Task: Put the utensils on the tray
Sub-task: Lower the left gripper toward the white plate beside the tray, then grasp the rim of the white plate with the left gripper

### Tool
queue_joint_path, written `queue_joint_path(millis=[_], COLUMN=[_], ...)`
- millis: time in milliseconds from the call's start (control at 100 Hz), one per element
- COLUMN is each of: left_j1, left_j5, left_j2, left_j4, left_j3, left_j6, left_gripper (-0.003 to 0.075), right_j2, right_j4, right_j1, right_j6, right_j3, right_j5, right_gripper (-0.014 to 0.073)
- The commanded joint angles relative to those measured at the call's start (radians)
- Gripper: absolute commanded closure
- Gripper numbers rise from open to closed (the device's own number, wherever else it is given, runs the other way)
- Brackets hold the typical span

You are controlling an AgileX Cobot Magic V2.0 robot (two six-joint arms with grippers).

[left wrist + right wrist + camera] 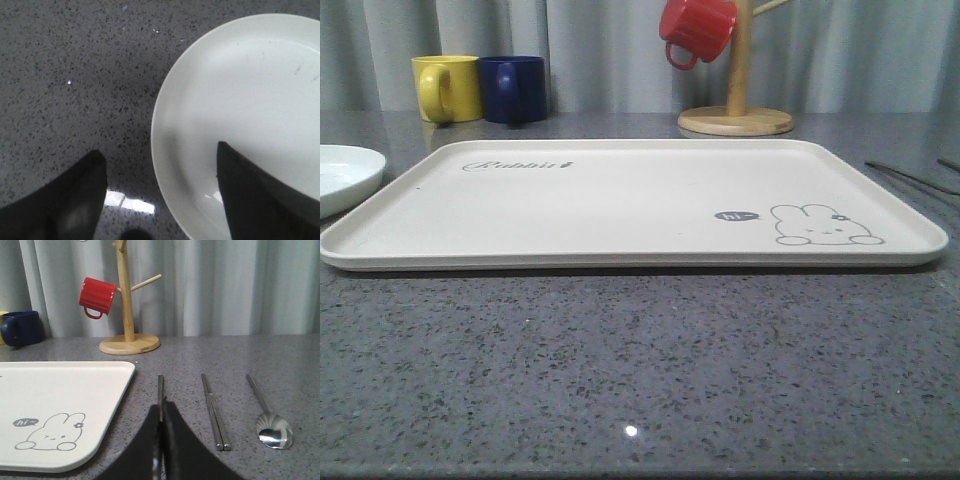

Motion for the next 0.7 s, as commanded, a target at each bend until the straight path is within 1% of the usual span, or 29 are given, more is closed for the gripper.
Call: queue_joint_path(millis=[0,250,540,640,690], left_j1=[0.012,0.012,0.012,0.012,0.012], left_j5=[-0.046,-0.044,-0.045,-0.043,-0.043], left_j2=[0.034,0.135,0.190,0.193,0.193], left_j4=[-0.013,-0.015,-0.027,-0.027,-0.027], left_j3=[-0.062,-0.075,-0.075,-0.075,-0.075], left_j6=[0.012,0.028,0.028,0.028,0.028], left_gripper=[0.0267,0.0267,0.0270,0.0293,0.0327], right_j2=[-0.019,-0.019,-0.019,-0.019,-0.019], right_j4=[0.003,0.003,0.003,0.003,0.003], right_j1=[-0.007,-0.007,-0.007,-0.007,-0.007], right_j6=[-0.008,-0.008,-0.008,-0.008,-0.008], right_j3=[0.003,0.003,0.003,0.003,0.003], right_j5=[-0.084,-0.084,-0.084,-0.083,-0.083], right_gripper=[0.0662,0.0662,0.0662,0.0662,0.0662])
